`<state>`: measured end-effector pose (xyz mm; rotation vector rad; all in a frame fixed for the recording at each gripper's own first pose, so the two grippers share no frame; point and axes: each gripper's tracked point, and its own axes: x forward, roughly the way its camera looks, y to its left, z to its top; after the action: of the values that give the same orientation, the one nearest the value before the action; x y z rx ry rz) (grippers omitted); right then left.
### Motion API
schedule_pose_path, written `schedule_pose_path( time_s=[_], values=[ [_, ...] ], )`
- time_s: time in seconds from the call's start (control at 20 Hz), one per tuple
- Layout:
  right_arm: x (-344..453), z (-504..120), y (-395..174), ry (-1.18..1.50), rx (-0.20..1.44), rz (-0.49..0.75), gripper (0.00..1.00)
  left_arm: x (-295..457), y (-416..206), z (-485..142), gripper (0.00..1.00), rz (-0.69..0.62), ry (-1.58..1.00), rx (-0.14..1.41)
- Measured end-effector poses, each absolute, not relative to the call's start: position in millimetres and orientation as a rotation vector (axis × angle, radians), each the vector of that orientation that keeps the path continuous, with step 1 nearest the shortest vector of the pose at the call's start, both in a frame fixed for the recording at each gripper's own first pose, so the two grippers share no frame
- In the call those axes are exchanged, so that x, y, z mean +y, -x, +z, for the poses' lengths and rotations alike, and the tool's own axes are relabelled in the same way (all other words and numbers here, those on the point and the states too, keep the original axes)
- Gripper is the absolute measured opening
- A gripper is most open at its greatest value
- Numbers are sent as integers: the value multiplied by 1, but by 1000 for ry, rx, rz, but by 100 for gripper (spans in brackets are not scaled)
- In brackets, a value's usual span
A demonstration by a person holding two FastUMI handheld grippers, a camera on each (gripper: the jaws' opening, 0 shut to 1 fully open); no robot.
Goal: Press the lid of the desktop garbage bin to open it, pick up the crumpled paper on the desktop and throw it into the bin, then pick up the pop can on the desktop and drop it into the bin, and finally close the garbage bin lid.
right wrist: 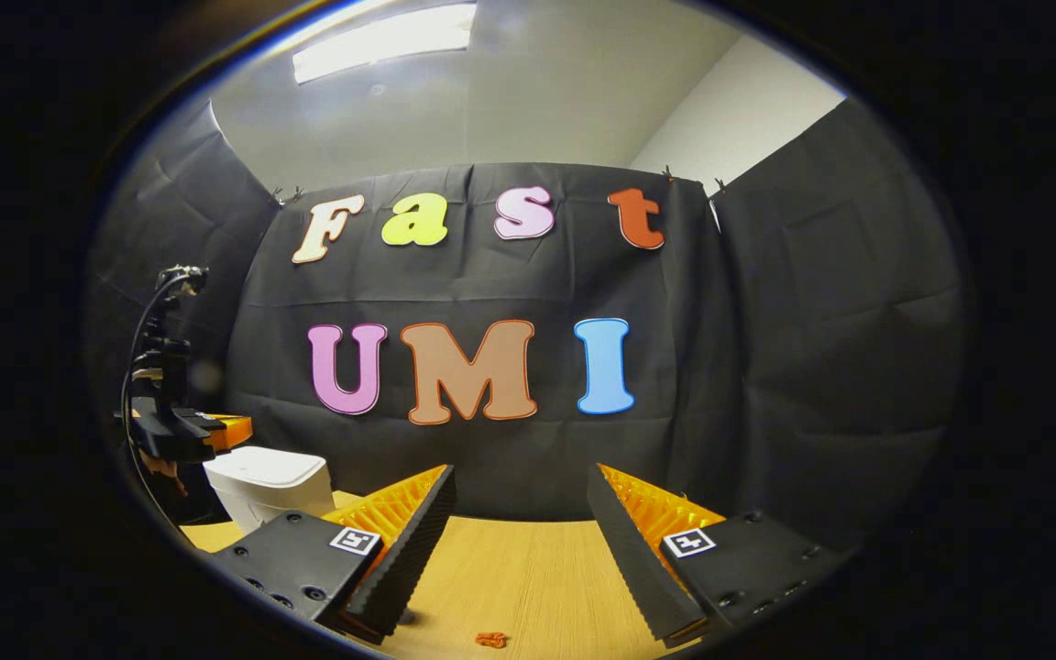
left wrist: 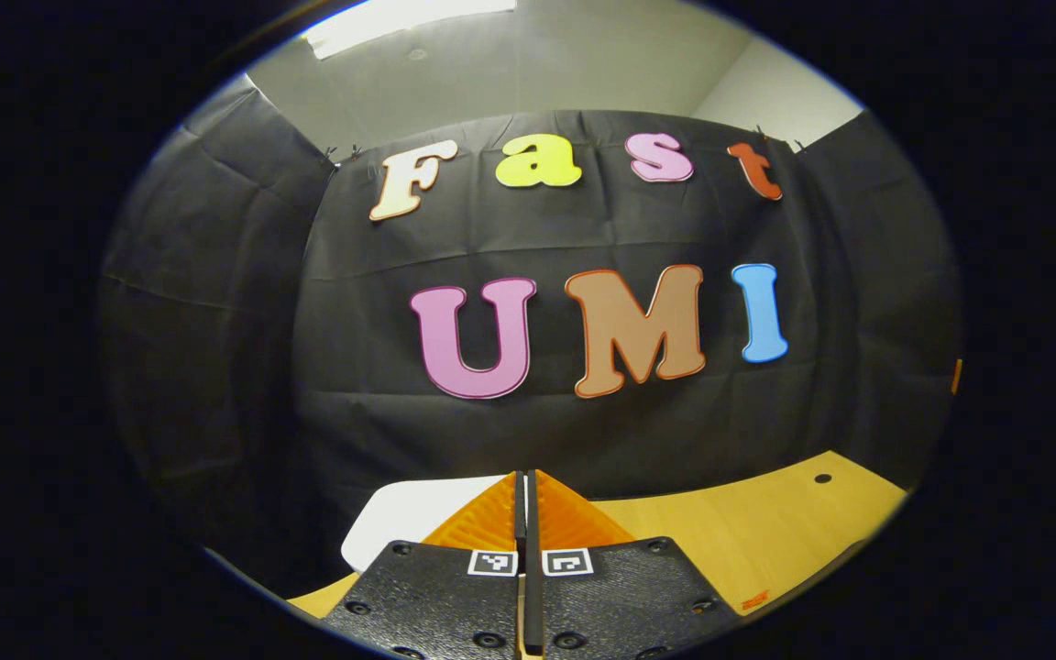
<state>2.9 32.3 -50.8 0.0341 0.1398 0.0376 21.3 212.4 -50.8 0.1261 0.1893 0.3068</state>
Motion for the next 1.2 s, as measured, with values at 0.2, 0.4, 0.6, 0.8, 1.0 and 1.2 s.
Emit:
schedule_pose_path(
  time_s=[0.2, 0.4, 0.6, 0.8, 1.0, 1.2],
  values=[
    [32, -61, -4, -33, 171, 16, 96, 233, -26, -81, 0, 311, -74, 246],
    [40, -65, -2, -18, 186, 16, 100, 262, -22, -108, 0, 356, -34, 299],
    [52, -68, -4, -17, 195, 37, 96, 264, -9, -131, 0, 348, -25, 337],
    [64, -66, -5, -3, 190, 58, 96, 265, -13, -132, 0, 365, -29, 265],
    [72, -70, -7, -18, 196, 83, 96, 258, -10, -119, 0, 325, -59, 229],
    [62, -63, -13, -28, 176, 78, 100, 239, -4, -84, 6, 272, -49, 167]
  ],
)
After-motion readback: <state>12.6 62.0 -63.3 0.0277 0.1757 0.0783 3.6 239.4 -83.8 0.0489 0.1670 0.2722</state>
